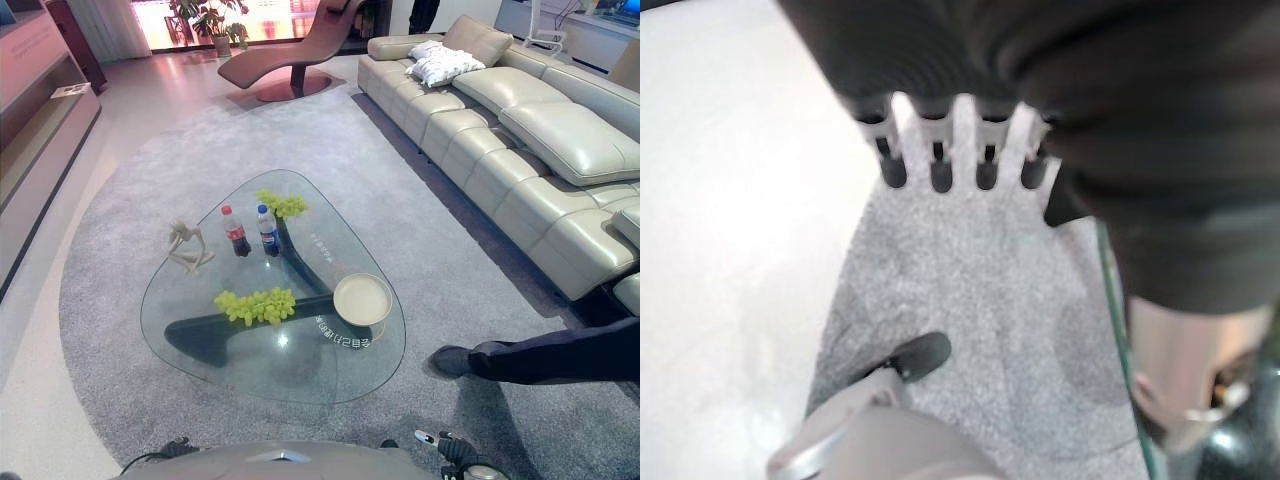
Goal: Pick up fruits into the plate
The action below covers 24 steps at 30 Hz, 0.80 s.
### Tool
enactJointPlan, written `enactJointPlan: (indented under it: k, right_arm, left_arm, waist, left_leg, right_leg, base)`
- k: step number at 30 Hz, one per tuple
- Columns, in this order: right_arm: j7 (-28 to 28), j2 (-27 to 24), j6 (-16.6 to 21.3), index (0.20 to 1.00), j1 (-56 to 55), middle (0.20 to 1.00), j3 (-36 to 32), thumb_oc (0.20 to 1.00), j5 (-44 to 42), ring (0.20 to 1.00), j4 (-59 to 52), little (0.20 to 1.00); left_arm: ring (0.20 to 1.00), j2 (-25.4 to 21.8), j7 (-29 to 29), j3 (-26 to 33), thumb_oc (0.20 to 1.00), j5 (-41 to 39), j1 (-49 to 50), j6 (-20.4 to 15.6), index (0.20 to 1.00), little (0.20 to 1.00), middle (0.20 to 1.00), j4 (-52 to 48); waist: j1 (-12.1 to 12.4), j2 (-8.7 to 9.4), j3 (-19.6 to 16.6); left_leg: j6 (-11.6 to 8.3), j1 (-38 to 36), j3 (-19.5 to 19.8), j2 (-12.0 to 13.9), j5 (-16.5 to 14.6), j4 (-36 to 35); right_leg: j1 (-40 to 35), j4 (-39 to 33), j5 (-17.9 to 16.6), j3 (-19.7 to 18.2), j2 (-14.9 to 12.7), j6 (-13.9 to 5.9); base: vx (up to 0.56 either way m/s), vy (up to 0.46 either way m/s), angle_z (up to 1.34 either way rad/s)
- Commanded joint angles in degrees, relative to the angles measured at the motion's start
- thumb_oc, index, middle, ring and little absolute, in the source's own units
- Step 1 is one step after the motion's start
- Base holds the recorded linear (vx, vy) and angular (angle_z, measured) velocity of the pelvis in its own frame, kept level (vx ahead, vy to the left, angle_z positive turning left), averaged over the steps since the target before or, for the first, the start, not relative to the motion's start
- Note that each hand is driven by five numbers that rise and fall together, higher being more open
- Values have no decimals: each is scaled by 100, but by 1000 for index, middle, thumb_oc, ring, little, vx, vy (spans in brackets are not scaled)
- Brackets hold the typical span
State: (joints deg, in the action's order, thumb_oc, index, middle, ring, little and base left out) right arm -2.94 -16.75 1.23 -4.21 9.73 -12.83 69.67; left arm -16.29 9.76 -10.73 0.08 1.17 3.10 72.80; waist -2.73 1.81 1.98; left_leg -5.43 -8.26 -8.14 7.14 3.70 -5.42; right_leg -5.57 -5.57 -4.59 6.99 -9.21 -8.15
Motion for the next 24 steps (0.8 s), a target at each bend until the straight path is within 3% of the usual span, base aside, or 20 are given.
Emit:
enactJointPlan:
  k: [1, 4, 10, 19, 24]
  right_arm:
    - [17, 52, 56, 1000, 544, 1000, -148, 1000, 31, 1000, 422, 1000]
    - [9, 52, 66, 1000, 560, 1000, -166, 1000, 43, 1000, 456, 1000]
    - [11, 48, 69, 1000, 552, 1000, -176, 1000, 56, 1000, 489, 1000]
    - [18, 56, 113, 1000, 538, 1000, -195, 1000, 105, 1000, 536, 1000]
    - [-7, 52, 92, 1000, 539, 1000, -167, 1000, 203, 1000, 545, 1000]
  left_arm:
    - [1000, -173, 165, 110, 1000, 89, -423, -342, 1000, 1000, 1000, 308]
    - [1000, -162, 224, 122, 1000, 42, -440, -356, 1000, 1000, 1000, 307]
    - [1000, -197, 932, 220, 1000, -79, -450, -740, 1000, 1000, 1000, 232]
    - [1000, -196, 1370, 489, 1000, -402, -456, -1201, 1000, 1000, 1000, 186]
    - [1000, -215, 2335, 553, 1000, -368, -535, -1736, 1000, 1000, 1000, 48]
  waist:
    - [79, 16, 333]
    - [80, 10, 335]
    - [94, -1, 330]
    - [104, 2, 351]
    - [95, 5, 357]
  left_leg:
    - [188, -18, 194, -148, -693, 125]
    - [190, -16, 196, -149, -697, 129]
    - [192, -38, 216, -161, -714, 130]
    - [187, -51, 235, -153, -715, 139]
    - [187, -52, 236, -149, -717, 141]
  right_leg:
    - [-250, 250, 625, 116, 213, 114]
    - [-247, 258, 632, 112, 210, 111]
    - [-285, 243, 642, 124, 203, 119]
    - [-295, 259, 642, 118, 199, 124]
    - [-294, 285, 666, 104, 205, 132]
  base:
    - [0, 0, 0]
    - [0, 0, 0]
    - [0, 0, 0]
    - [0, 0, 0]
    - [0, 0, 0]
